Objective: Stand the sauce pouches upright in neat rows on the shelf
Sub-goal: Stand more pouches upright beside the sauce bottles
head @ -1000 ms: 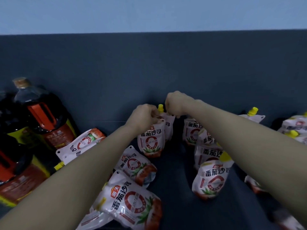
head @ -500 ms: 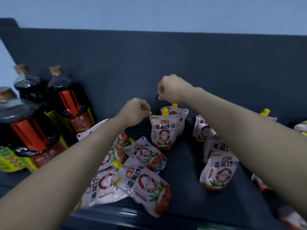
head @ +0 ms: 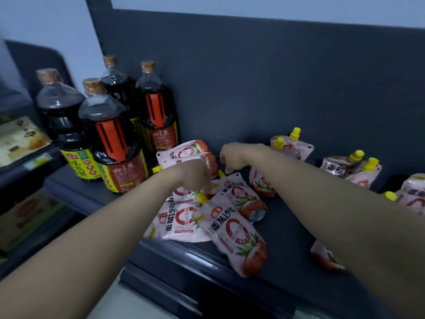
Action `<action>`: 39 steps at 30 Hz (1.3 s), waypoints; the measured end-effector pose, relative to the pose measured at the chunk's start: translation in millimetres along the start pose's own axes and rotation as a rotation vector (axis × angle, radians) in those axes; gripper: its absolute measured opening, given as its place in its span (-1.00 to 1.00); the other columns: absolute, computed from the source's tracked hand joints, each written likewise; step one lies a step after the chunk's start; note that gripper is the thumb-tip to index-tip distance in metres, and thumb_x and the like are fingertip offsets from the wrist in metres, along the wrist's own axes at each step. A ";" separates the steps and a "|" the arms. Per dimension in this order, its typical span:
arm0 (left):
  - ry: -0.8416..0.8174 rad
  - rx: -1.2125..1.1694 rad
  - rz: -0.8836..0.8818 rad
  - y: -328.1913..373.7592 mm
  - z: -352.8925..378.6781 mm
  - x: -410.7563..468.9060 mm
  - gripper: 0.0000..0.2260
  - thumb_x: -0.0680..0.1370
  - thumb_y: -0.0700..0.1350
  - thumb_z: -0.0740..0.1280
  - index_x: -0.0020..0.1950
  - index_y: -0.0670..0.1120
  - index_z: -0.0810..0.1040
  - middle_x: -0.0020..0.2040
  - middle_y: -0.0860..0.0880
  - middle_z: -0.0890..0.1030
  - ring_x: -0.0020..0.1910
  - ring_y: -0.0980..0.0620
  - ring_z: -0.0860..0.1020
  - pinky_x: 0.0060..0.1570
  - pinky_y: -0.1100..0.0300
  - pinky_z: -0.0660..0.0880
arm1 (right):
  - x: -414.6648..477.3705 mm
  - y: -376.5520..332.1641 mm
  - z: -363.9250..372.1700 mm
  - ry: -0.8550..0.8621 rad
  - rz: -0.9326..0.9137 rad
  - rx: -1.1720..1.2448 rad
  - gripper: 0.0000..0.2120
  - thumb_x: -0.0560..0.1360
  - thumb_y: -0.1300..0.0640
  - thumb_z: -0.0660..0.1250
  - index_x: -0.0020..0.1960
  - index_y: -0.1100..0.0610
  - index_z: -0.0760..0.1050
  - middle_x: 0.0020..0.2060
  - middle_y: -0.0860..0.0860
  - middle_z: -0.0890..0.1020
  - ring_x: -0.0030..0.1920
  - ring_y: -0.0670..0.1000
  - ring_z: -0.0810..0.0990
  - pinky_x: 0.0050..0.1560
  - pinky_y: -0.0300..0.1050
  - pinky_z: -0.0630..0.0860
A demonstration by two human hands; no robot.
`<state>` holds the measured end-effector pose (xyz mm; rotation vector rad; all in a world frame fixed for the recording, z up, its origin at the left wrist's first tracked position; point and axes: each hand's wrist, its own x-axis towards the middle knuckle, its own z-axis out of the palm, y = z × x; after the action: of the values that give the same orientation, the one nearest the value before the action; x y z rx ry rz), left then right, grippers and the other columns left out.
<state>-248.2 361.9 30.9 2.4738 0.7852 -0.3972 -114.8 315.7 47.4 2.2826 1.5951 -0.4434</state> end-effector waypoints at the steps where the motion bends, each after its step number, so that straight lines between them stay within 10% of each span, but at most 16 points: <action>1: -0.026 -0.004 -0.022 -2.6 3.8 0.1 -0.71 0.49 -0.07 0.35 0.08 -0.25 0.62 -0.12 -0.16 0.63 -0.21 -0.04 0.50 -0.23 0.17 0.40 | 7.1 -1.5 4.8 -0.024 -0.007 -0.013 -0.64 0.52 0.15 0.34 0.28 0.28 0.49 0.14 0.12 0.58 -0.06 0.06 0.54 -0.24 -0.14 0.47; 6: -0.093 -0.109 -0.116 -5.9 16.6 1.5 -0.79 0.45 -0.02 0.42 -0.29 -0.10 0.52 -0.38 -0.05 0.52 -0.44 0.06 0.45 -0.42 0.31 0.39 | 36.1 -3.6 24.1 -0.075 -0.026 0.008 -0.91 0.48 0.14 0.36 -0.10 0.15 0.49 -0.14 0.05 0.53 -0.07 0.06 0.49 -0.09 -0.10 0.46; 10: -0.076 -0.135 -0.128 -7.4 21.7 0.8 -0.72 0.40 0.10 0.45 -0.21 -0.13 0.59 -0.28 -0.06 0.60 -0.28 -0.01 0.53 -0.25 0.24 0.45 | 50.8 0.8 32.8 -0.095 -0.057 0.099 -0.71 0.41 0.08 0.43 0.09 0.14 0.52 -0.02 0.05 0.62 -0.04 0.08 0.61 0.09 -0.01 0.58; 15: -0.036 -0.270 -0.160 -11.0 25.5 -3.5 -0.62 0.35 0.07 0.49 0.02 -0.17 0.65 -0.06 -0.10 0.69 -0.06 -0.07 0.62 0.07 0.11 0.50 | 55.9 4.8 40.6 -0.084 -0.039 0.135 -0.67 0.40 0.21 0.44 0.14 0.15 0.50 -0.01 0.05 0.59 0.00 0.11 0.61 -0.03 -0.06 0.56; 22: 0.026 -0.303 -0.149 -13.2 23.4 -15.2 -0.81 0.41 0.00 0.47 -0.14 -0.11 0.61 -0.36 0.06 0.52 -0.33 0.13 0.46 -0.31 0.30 0.35 | 60.1 1.6 51.0 -0.004 0.037 0.216 -0.67 0.40 0.29 0.44 0.16 0.20 0.54 -0.06 0.05 0.59 -0.09 0.08 0.57 -0.12 -0.12 0.48; 29: 0.053 -0.280 -0.060 -20.9 16.9 -28.4 -0.86 0.44 -0.09 0.46 -0.27 -0.10 0.59 -0.39 -0.01 0.53 -0.39 0.09 0.47 -0.42 0.35 0.40 | 30.9 -8.1 16.1 0.045 0.103 0.047 -0.70 0.46 0.21 0.41 -0.32 0.18 0.30 -0.32 0.03 0.40 -0.36 -0.03 0.38 -0.45 -0.22 0.28; 39: 0.209 -0.251 0.234 7.4 5.3 -41.6 -0.97 0.46 -0.22 0.39 -0.14 -0.14 0.62 -0.39 0.02 0.54 -0.42 0.06 0.50 -0.42 0.30 0.46 | -63.9 2.0 -16.8 0.182 0.272 -0.012 -0.71 0.44 0.25 0.32 -0.40 0.16 0.31 -0.40 0.06 0.41 -0.39 0.05 0.41 -0.46 -0.20 0.30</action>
<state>-277.2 335.1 46.5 2.3559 0.5754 0.0432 -132.7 268.4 90.0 2.5431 1.3290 -0.1621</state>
